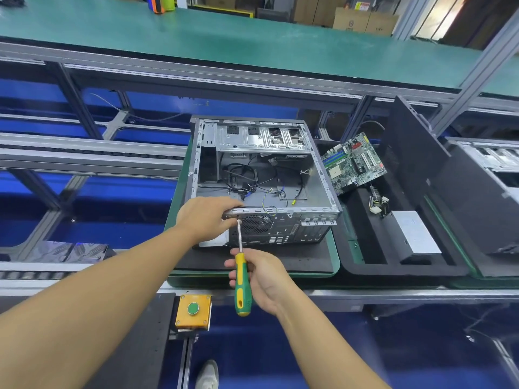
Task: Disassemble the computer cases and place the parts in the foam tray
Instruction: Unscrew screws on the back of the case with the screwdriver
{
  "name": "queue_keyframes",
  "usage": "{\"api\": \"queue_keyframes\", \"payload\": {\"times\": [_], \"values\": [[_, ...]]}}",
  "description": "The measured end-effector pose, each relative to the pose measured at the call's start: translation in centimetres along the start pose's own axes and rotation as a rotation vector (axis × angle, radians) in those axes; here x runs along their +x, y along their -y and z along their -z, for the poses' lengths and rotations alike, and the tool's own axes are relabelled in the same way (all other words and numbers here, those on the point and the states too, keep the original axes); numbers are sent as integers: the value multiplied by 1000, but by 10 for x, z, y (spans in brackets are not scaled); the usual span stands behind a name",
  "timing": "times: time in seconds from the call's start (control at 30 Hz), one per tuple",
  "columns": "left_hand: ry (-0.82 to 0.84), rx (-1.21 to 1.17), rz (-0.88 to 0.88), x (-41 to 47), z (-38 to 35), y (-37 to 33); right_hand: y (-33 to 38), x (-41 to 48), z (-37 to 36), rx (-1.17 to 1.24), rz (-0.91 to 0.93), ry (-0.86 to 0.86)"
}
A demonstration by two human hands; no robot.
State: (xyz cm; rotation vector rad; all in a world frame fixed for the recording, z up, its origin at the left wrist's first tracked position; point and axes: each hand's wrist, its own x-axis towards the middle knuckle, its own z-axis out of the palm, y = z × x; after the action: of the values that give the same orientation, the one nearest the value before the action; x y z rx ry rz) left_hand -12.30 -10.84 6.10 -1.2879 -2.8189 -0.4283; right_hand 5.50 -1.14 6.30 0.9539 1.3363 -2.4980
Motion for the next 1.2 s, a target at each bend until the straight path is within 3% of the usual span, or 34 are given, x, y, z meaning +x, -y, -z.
{"api": "queue_keyframes", "payload": {"times": [0.33,0.6,0.87,1.2], "values": [[-54,-16,14,-4,2,-5,-1,6,-1,-229,162,-66],[-68,-12,-18,-6,5,-7,8,7,-4,28,-16,33],[-24,-24,-38,-5,5,-6,-1,8,-6,-74,120,-10],[-140,-43,-174,-9,4,-10,6,3,-9,-114,104,-8]]}}
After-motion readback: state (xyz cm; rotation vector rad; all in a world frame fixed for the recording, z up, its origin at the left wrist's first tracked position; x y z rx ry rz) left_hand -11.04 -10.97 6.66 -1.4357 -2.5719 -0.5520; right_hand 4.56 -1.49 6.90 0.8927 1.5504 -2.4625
